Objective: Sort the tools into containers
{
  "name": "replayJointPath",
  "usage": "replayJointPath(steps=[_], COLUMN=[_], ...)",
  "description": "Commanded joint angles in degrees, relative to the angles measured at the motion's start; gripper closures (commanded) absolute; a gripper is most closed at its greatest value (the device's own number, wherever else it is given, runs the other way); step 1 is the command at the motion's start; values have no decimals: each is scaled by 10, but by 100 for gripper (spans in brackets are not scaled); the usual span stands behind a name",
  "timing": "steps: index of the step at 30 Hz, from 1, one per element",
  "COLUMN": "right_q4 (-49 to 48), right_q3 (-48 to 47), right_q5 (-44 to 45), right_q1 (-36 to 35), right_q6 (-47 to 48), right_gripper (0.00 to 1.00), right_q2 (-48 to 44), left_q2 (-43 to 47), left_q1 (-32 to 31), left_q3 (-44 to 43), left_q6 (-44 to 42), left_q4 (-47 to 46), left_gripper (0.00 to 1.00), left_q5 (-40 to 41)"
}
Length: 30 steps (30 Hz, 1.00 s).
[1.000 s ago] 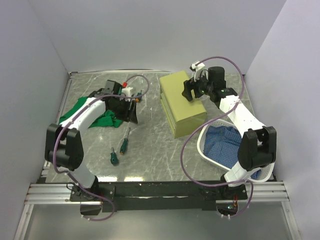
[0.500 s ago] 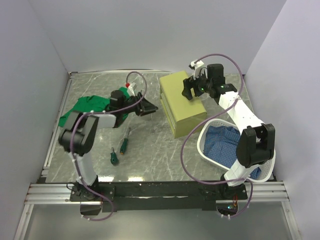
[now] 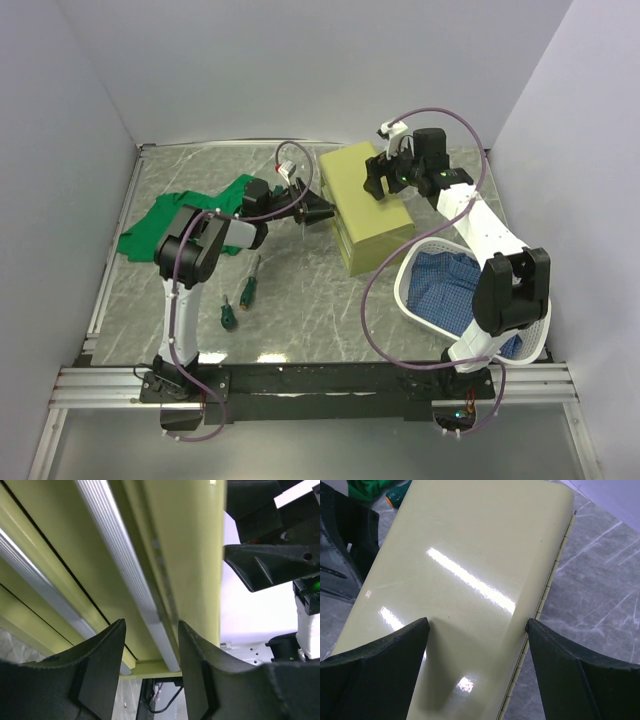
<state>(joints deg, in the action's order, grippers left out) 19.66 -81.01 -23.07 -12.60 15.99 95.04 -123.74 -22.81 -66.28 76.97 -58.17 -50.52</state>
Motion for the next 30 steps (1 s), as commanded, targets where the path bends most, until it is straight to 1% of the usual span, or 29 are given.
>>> replayJointPath(steps=[1,5,10,14,15,16,18,19,21,22,24,25,27,28,30], right_q4=[158,159,158,156,156,155,154,153,152,152,152,154,155,157,155], right_q3=[38,31,42,56,59,60,63,62,61,61,57,56,51,50,48], right_q5=[19,22,27,31,32,34,35,37,39,42,46,46,46,46,53], right_q1=[-20,-23,-29,-36,-38,-40,-44,-45,-50,-52,-52,-53,-53,-53,-52], right_q6=[8,10,16,19,20,20,23,24,27,29,33,35,38,38,40], right_gripper=[14,13,13,13,13,13,13,13,12,12,12,12,12,12,12], right_q2=[55,58,49,42,39,39,40,41,44,46,51,52,59,61,66], left_q2=[-33,-55,-83,-81,-74,-70,-62,-61,-58,-56,-46,-40,-13,-3,30], left_q1=[-10,-14,-19,-22,-21,-20,-19,-19,-17,-16,-9,-7,7,13,34], left_q3=[-37,-43,-75,-68,-60,-55,-47,-47,-47,-46,-39,-34,-23,-18,9], left_q6=[39,70,95,126,129,133,137,136,131,130,124,109,79,45,17], left_q4=[-49,-87,-119,-191,-200,-211,-232,-232,-226,-224,-214,-203,-158,-104,-71], left_gripper=[49,50,50,53,55,59,62,68,75,83,91,98,99,99,99], left_q5=[1,6,4,11,12,11,11,4,2,-2,-8,-12,-35,-44,-67])
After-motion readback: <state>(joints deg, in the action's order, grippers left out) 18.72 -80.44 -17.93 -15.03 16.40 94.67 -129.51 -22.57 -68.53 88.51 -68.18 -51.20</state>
